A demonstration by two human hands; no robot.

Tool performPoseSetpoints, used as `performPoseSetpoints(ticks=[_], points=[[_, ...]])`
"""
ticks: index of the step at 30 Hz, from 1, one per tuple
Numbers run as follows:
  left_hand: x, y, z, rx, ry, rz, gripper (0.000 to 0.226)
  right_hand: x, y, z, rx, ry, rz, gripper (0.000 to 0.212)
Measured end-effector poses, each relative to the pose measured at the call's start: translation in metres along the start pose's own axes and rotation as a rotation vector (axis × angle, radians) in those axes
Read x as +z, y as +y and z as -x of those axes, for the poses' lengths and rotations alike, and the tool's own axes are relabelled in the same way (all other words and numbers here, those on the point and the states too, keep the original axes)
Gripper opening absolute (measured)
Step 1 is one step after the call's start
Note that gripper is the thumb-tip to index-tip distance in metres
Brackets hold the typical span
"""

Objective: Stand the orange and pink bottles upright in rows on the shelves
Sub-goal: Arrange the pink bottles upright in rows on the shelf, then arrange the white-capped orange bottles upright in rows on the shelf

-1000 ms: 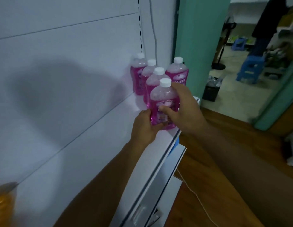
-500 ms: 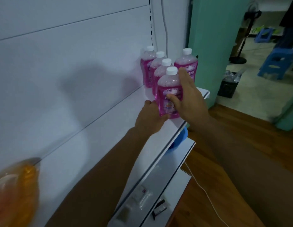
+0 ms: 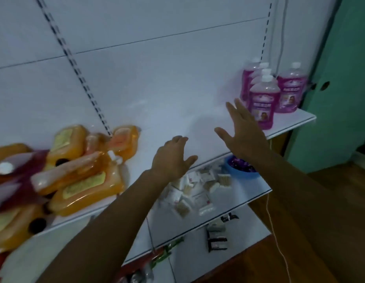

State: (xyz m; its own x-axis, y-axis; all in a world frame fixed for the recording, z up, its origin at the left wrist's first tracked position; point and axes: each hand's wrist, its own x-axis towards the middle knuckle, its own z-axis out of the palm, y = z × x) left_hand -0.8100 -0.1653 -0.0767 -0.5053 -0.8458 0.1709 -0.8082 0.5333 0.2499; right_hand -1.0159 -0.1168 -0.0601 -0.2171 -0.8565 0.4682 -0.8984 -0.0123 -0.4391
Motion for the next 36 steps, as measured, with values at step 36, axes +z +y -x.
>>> performPoseSetpoints(ticks=[36], points=[[-0.123,-0.229,0.16,-0.156,0.268,-0.052,0.055,0.142,-0.264,0.025,-0.003,-0.342,-0.613,0.062]])
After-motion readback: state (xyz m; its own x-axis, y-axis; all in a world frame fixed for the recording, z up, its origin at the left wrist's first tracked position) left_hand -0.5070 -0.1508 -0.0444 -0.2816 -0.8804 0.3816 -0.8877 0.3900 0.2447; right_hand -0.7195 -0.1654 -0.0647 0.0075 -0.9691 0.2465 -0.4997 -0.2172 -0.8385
